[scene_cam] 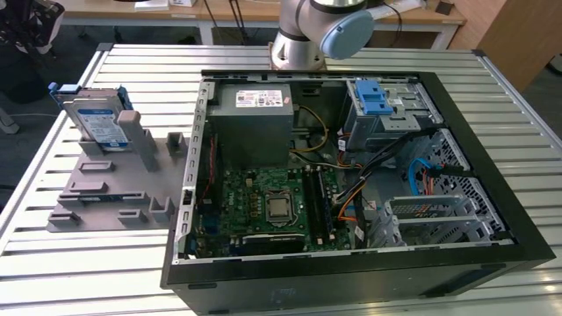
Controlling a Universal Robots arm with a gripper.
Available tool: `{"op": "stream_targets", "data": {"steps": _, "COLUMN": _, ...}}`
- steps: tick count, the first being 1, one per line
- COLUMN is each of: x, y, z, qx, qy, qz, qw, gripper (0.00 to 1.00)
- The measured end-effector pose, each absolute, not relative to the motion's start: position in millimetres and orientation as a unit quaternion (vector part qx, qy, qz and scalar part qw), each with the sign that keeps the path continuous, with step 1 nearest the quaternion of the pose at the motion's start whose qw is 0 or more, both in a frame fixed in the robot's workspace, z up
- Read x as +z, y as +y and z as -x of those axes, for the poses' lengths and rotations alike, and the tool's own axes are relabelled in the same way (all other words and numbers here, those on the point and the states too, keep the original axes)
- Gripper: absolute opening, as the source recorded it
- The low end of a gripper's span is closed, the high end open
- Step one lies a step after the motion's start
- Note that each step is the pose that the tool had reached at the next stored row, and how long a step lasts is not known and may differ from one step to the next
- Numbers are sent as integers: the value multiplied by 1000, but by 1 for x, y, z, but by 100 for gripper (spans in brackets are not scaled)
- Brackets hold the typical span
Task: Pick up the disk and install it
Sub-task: 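Pick up the disk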
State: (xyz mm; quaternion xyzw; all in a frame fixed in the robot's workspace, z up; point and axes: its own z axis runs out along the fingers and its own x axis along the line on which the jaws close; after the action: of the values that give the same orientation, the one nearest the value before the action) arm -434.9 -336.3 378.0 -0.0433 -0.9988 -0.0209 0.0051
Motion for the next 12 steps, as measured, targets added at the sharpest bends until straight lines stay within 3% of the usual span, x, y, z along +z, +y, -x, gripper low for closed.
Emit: {"op": "stream_targets", "data": {"steps": 12, "x": 377, "y": -336, "z": 435, "qx": -20, "qy": -998, "qz": -61, "qw": 7, "gripper": 11}}
